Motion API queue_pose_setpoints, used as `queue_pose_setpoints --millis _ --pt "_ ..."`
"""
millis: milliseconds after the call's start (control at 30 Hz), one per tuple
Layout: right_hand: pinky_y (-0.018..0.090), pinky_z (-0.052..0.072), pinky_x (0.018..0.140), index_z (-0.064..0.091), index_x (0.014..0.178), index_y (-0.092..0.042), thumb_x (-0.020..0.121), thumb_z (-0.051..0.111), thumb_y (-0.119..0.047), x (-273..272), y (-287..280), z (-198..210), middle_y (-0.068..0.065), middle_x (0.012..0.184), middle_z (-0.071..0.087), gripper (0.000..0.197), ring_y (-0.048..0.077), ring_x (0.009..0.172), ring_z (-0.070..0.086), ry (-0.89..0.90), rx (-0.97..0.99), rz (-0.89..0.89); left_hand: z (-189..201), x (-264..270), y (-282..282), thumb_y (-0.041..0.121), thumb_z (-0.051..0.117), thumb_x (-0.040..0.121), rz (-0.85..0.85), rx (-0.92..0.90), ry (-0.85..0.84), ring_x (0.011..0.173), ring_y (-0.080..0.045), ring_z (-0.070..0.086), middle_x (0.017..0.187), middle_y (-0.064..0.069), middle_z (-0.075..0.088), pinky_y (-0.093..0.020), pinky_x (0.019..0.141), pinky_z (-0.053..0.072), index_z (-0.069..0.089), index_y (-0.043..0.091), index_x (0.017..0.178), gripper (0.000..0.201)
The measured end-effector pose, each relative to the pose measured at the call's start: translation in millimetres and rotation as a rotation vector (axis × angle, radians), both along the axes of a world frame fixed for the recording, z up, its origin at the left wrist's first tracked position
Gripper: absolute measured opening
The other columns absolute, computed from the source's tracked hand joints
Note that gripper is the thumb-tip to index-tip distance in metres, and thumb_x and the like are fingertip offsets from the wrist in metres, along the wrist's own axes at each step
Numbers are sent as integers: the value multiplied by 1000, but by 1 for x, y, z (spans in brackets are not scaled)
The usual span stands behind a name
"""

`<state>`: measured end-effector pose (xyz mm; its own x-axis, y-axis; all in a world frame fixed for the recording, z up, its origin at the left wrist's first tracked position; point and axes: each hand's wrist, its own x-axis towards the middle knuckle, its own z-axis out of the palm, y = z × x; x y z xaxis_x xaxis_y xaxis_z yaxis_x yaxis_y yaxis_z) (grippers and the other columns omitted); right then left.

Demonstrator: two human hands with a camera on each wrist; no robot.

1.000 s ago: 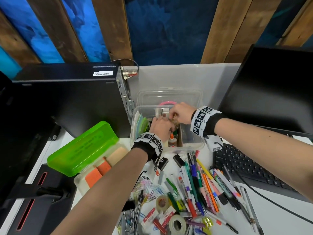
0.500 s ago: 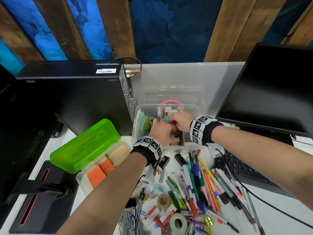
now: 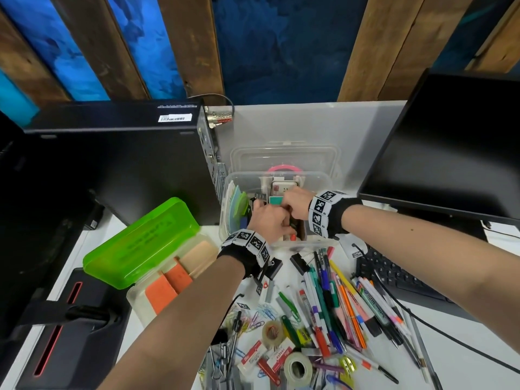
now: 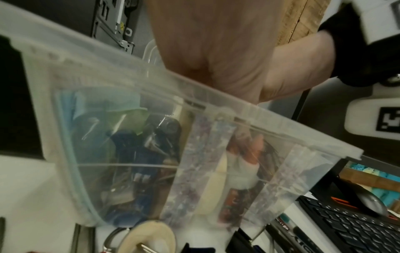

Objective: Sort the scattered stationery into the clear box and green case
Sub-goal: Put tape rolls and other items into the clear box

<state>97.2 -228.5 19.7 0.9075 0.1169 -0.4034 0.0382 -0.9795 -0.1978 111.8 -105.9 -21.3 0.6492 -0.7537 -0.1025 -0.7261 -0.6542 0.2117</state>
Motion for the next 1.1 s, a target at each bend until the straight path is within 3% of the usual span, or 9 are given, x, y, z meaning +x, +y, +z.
queue_pose_setpoints --millis 100,300,500,667,733,833,900,967,1100 --pt "35 50 80 68 94 -8 85 51 -1 0 0 -1 9 89 66 20 27 86 62 -103 2 -58 1 0 -1 45 68 79 32 -40 27 87 -14 57 85 11 67 -37 90 24 66 24 83 21" --pt "31 50 87 74 88 -4 85 54 4 -6 -12 -4 10 89 72 22 23 87 65 -167 104 -111 3 2 8 39 68 81 -3 -68 66 84 -12 54 79 14 64 -37 92 24 67 26 81 13" --pt "37 33 95 71 87 -15 84 52 -2 -5 -3 -10 2 86 67 22 22 90 56 -172 -125 -45 7 -2 2 33 64 83 -7 -20 -10 86 -16 59 84 8 69 -36 91 25 68 22 83 12" --pt "38 32 90 69 90 -17 85 50 -6 -6 -2 -13 2 90 66 23 24 94 55 -130 -172 -52 7 -3 5 36 62 84 -15 11 -64 91 -17 59 86 8 66 -37 91 24 64 24 82 12" --pt "37 32 90 70 94 -19 87 50 -8 -8 -4 -10 1 92 67 23 23 94 56 -138 -138 -69 10 -5 9 38 60 85 -39 7 -77 98 -19 55 89 9 63 -38 93 25 66 26 87 13" --pt "43 36 98 63 109 -21 91 48 -11 -16 -1 -6 3 103 64 26 26 105 57 -146 -62 -114 16 -9 22 36 54 92 -19 -127 -75 109 -19 48 107 6 60 -39 100 22 64 28 110 23" --pt "51 35 103 58 119 -21 91 50 -12 -23 6 1 4 118 60 30 26 116 52 -166 2 -162 23 -11 37 34 49 95 38 -272 -152 108 -17 48 112 4 58 -32 94 24 60 25 118 27" --pt "49 38 102 56 118 -18 90 50 -12 -32 15 10 5 122 55 30 26 119 49 -260 83 -186 29 -16 53 32 51 95 62 -405 -191 94 -15 50 103 2 56 -25 80 29 58 18 110 22" --pt "29 42 70 49 105 -15 88 50 -9 -65 50 22 -2 102 48 18 17 87 52 -413 287 -160 30 -39 84 26 54 93 -9 -446 -145 58 -13 40 73 9 43 -27 52 35 39 19 83 20"
